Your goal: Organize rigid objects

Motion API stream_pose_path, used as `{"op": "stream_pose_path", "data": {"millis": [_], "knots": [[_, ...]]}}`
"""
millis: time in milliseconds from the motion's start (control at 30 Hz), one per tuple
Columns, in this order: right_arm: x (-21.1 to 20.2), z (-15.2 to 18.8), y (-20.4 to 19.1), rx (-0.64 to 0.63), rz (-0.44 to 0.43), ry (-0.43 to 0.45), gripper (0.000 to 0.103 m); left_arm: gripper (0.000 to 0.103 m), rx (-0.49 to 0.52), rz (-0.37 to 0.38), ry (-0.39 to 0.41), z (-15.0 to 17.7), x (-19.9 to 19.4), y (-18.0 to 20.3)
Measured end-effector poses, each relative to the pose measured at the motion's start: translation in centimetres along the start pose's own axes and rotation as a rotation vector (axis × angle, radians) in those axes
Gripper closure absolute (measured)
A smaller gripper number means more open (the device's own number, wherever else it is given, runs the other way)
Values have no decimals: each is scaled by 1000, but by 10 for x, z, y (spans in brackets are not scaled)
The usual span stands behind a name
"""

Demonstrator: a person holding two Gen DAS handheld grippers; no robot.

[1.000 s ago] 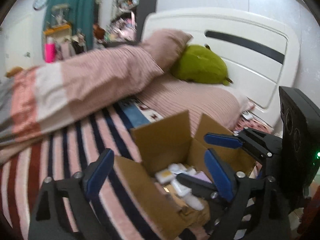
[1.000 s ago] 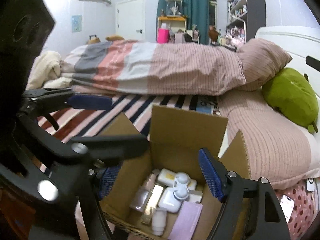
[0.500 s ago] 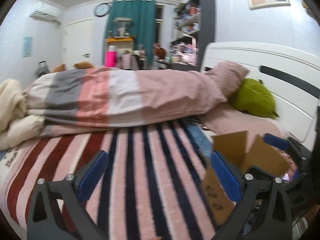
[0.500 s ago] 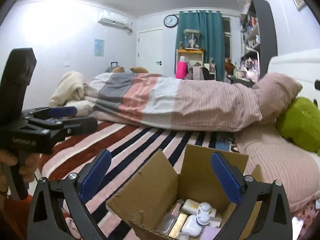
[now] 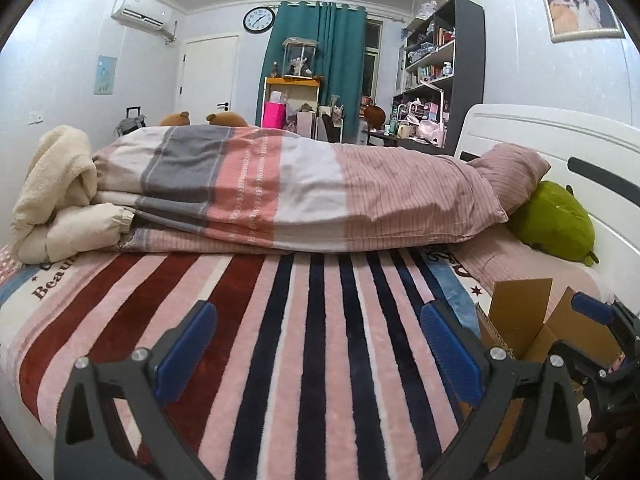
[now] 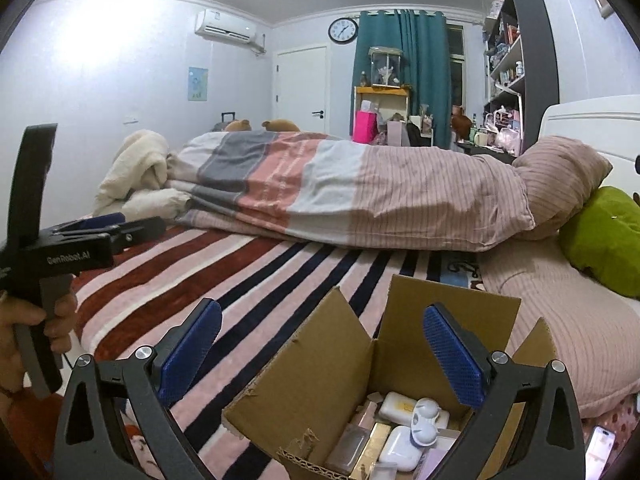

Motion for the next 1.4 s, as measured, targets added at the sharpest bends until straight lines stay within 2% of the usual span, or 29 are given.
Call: {"op": "stream_pose_path", "data": {"millis": [600, 1400], "knots": [[-3, 7, 12, 32, 30, -19, 2, 2, 75, 29, -22, 2, -1, 32], [-2, 12, 14, 61, 32, -38, 2, 2, 80, 41, -34, 3, 4, 31]]}}
Point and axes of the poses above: each gripper's, at about its wrist camera, not at the fingertips, and x roughly the way its jaws point, y to its right, z to its underside, the point moved 9 cm from there along x, roughly the way its jaws point, and after that the axes turned 9 degrees about z, right-handed, at the moved point
